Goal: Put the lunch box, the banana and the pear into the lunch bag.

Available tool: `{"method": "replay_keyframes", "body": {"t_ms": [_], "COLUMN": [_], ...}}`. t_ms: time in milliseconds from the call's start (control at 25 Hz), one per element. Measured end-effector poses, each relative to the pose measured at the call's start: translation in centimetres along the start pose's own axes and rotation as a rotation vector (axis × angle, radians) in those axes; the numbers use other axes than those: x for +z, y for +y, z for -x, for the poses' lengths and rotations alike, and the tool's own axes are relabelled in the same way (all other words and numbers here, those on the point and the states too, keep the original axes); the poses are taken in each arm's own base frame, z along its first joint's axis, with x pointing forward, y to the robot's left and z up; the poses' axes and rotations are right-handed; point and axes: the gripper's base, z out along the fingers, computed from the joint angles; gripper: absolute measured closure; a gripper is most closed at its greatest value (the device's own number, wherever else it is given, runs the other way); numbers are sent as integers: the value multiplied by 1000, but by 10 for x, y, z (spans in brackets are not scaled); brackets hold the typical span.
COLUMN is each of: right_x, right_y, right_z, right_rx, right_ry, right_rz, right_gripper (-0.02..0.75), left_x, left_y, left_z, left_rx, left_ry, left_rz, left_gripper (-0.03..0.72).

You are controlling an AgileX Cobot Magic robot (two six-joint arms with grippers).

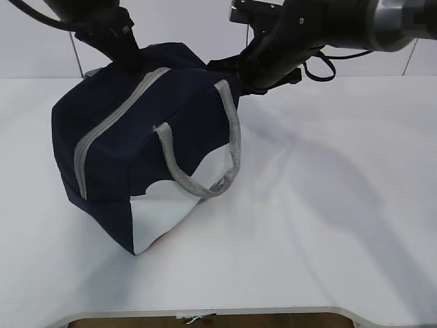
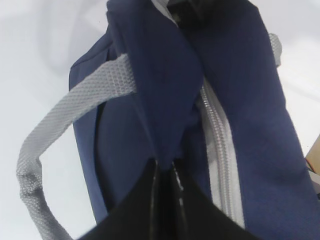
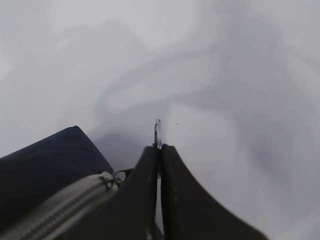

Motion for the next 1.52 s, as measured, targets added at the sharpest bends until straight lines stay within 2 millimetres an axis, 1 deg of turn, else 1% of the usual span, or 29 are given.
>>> {"method": "replay_keyframes", "body": {"t_ms": [160,280,360,520,640,720,840,1040,1200,1360,1440,1520], "right_x": [0,0,1,1,-1,-5,-18,-52,-76,-96,-105,-114], "right_y": [0,0,-1,-2,-1,0,3,11,15,19,20,21], "right_z": [0,1,1,3,4,7,16,39,47,52,53,53], "right_rx": [0,1,2,4,3,3,4,10,5,-58,-99,-138], "right_ry": [-3,-6,-14,-26,-32,-48,-88,-148,-102,-15,35,93], "right_rz": [1,1,2,2,4,8,19,47,49,37,31,26], "right_gripper": [719,664,589,411,332,315,308,303,302,302,302,302], "left_x": [3,7,9,13,13,13,13,13,13,13,13,12], "left_y": [1,3,3,5,5,5,5,5,5,8,9,10], "left_z": [0,0,0,-1,-1,-1,-1,-1,-1,-2,-3,-3], "left_rx": [-3,-5,-7,-9,-9,-9,-9,-8,-34,-87,-125,-163], "left_ry": [7,14,18,26,26,26,26,27,30,41,45,46], "left_rz": [-3,-6,-7,-9,-9,-9,-9,-7,-2,24,36,53], "left_gripper": [692,692,692,692,692,692,692,690,678,631,590,533]}}
